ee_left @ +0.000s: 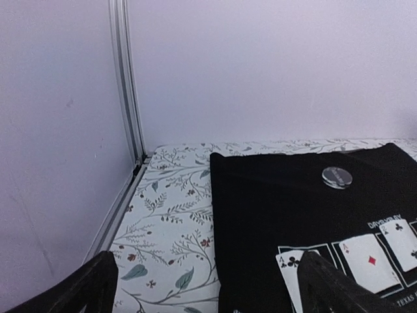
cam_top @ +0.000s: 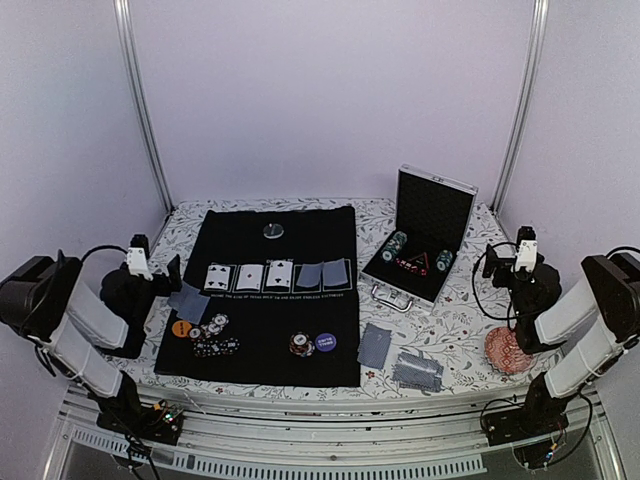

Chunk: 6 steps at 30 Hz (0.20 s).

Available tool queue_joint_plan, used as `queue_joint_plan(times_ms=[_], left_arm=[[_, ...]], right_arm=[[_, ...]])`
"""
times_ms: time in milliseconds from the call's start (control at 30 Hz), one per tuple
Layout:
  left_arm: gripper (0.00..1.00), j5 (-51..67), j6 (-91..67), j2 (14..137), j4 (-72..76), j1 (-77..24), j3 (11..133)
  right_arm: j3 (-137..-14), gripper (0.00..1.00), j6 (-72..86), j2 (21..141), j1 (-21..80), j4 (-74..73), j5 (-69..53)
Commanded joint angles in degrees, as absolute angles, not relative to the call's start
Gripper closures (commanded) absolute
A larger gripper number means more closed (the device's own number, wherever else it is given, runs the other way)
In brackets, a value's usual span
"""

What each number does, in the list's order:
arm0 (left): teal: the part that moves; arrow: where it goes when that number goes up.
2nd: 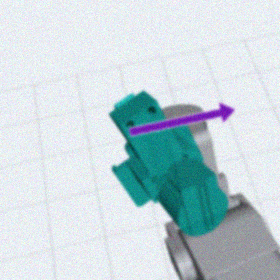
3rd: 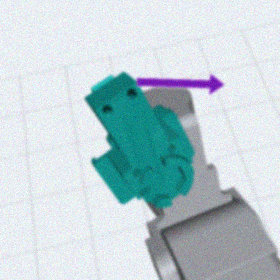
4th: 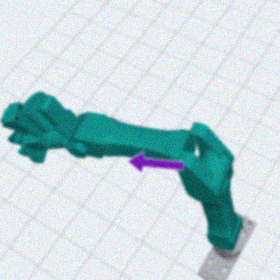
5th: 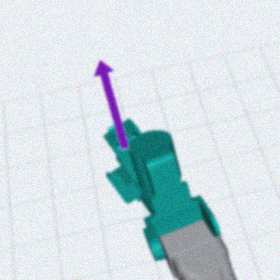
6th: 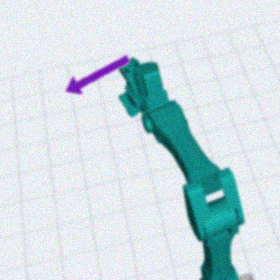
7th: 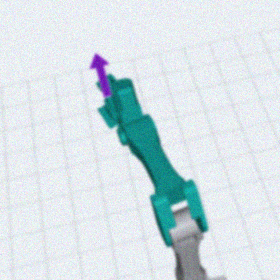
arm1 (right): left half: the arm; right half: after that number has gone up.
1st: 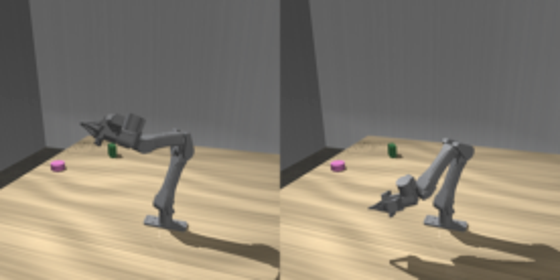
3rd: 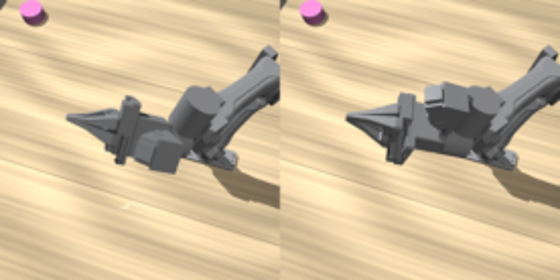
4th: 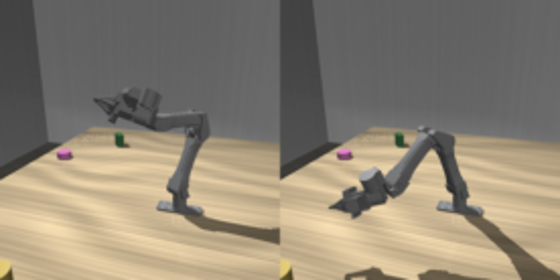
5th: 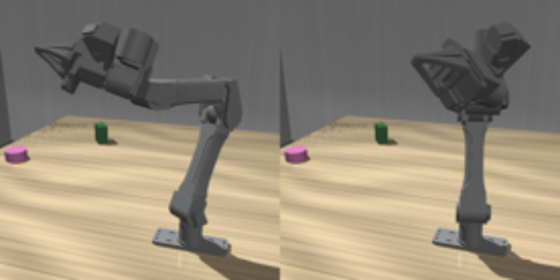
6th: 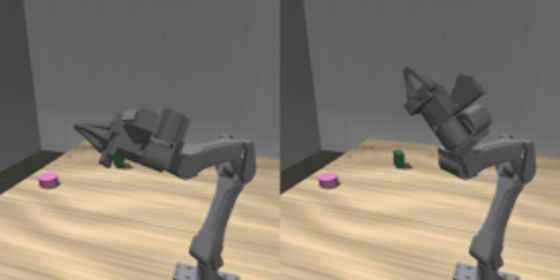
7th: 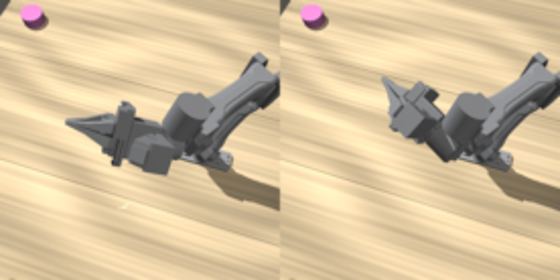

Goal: Distribute texas hold em gaming equipment
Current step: Reset both arms

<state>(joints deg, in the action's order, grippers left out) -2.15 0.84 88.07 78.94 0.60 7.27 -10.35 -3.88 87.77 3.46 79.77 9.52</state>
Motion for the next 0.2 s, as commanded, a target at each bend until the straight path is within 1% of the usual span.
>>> queue_joint_plan(times_ms=[0,33,167], left_arm=[[0.02,-0.67,1.75,88.47,81.37,0.55,10.10],[0.02,-0.80,1.21,87.56,78.77,0.53,10.60],[0.02,-2.35,1.18,88.34,78.34,0.54,11.57]], right_arm=[[-11.52,0.01,-2.75,88.40,3.16,79.36,11.45],[-11.51,0.01,-2.67,88.38,3.16,79.33,11.45],[-11.39,0.01,-2.68,88.40,3.17,79.64,11.60]])
